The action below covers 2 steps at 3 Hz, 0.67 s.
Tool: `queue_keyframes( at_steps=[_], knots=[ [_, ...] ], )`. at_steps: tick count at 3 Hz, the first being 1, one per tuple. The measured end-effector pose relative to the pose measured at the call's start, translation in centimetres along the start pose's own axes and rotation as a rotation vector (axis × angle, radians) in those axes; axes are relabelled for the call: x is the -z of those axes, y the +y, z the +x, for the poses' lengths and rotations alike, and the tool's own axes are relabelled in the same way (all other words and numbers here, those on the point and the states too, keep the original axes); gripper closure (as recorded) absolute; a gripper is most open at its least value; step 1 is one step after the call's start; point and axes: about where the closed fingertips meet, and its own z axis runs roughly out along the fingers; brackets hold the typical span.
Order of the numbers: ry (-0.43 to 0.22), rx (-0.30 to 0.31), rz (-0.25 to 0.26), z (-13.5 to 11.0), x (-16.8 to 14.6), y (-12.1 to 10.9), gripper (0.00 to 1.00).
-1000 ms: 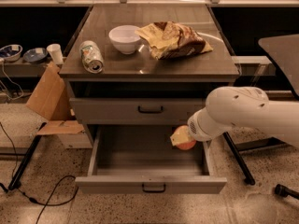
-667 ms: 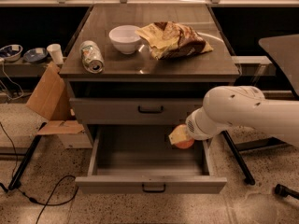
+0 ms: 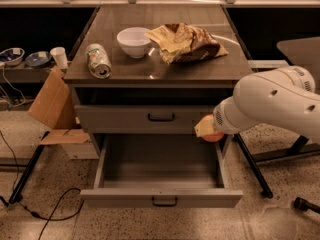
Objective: Pick apple from middle drawer and place on counter
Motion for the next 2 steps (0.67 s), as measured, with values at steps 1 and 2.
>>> queue_keyframes(
  at_steps=[1, 2],
  knots=[
    [-0.04, -0.013, 0.064, -1.8, 3.4, -1.9, 1.0],
    [-0.075, -0.027, 0.107, -3.9, 5.7, -3.1, 1.0]
  ],
)
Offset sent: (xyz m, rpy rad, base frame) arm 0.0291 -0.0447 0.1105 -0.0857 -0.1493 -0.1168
